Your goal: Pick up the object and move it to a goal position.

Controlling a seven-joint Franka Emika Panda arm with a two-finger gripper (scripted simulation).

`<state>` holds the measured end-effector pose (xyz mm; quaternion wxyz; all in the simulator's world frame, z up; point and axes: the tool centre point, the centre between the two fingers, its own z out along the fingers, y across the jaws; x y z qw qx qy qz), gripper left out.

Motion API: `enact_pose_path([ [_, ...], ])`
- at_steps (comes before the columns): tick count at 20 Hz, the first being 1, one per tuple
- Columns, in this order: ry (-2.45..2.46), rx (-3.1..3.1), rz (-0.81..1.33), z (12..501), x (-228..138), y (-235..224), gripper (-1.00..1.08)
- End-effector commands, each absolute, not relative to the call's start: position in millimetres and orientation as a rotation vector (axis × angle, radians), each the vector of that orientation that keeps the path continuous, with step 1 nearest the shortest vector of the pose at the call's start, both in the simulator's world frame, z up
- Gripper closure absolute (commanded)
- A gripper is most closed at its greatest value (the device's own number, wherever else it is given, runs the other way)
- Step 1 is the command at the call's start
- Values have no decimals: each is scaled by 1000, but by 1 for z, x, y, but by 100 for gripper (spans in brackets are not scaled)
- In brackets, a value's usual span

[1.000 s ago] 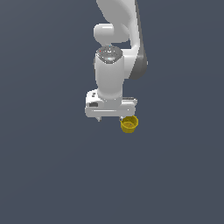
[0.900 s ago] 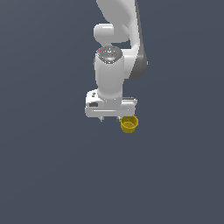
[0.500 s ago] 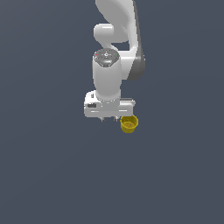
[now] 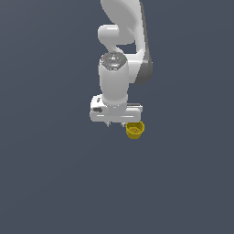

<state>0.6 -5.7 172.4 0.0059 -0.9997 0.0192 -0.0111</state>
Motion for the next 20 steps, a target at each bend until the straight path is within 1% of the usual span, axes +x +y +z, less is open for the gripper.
enact_pose_path([
  [1,105,-3126,-42,170,-1,-2,-20],
  [20,734,-3006,-134,137,-30,40,-20],
])
